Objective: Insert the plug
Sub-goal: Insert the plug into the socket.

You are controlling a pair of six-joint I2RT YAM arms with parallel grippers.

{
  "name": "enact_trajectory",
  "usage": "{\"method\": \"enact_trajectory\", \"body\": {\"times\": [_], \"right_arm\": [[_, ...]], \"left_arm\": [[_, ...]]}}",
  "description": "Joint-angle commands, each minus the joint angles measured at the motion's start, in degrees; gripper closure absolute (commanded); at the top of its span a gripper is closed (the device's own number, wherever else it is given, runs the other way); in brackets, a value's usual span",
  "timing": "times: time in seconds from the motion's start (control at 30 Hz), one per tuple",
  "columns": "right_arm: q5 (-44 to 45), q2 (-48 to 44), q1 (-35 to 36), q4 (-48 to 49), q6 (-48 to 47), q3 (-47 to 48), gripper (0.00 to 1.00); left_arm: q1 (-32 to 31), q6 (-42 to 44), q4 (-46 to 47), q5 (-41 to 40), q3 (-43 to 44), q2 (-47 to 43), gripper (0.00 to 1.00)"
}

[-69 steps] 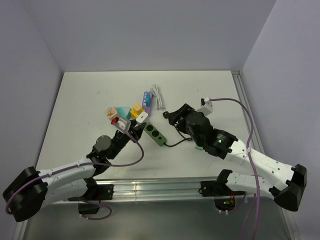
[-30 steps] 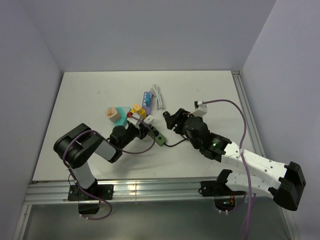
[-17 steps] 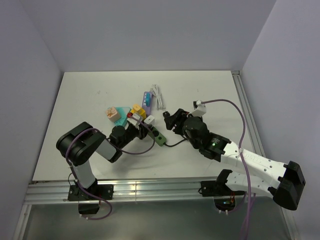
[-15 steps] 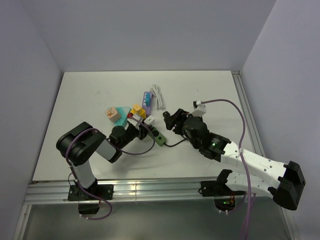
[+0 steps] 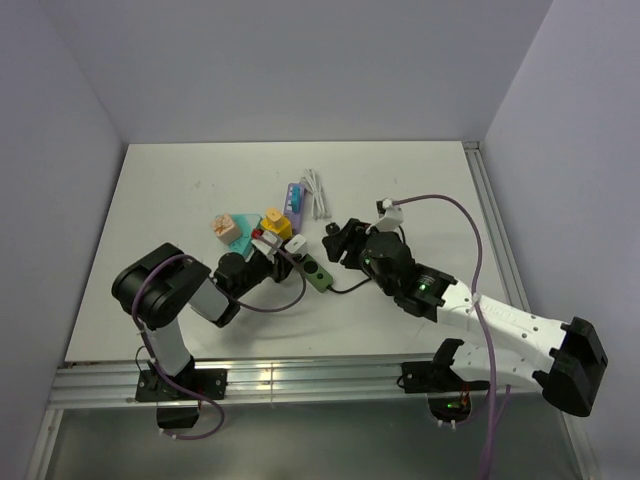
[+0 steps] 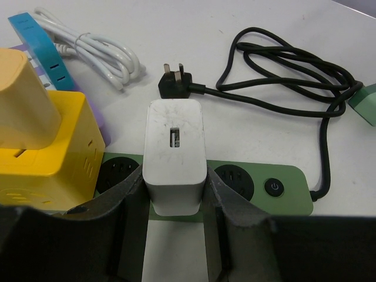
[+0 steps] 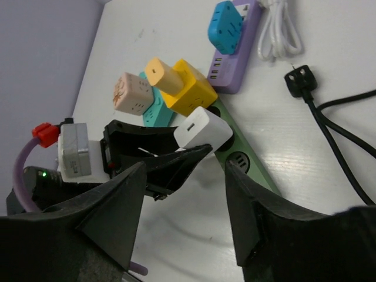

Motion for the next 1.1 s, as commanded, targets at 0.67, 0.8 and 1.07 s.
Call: {"method": "enact_trajectory", "body": {"times": [0.67,0.8,1.07], "right_arm": [[-11.78,29.25,-3.08,15.18,-17.87,13.14,1.0],[-14.32,30.49,-4.05,14.41,-18.93,16.56,1.0],[-15.65,27.41,-4.05,15.1,-19.55,15.7,1.0]], "left_arm": [[2.91,-1.23,14.57,8.87,1.91,0.73,1.0],[2.99,-0.35,12.37,9.31,2.53,-0.15,1.0],[2.91,0.35,12.37,9.75,2.44,-0.15,1.0]]}}
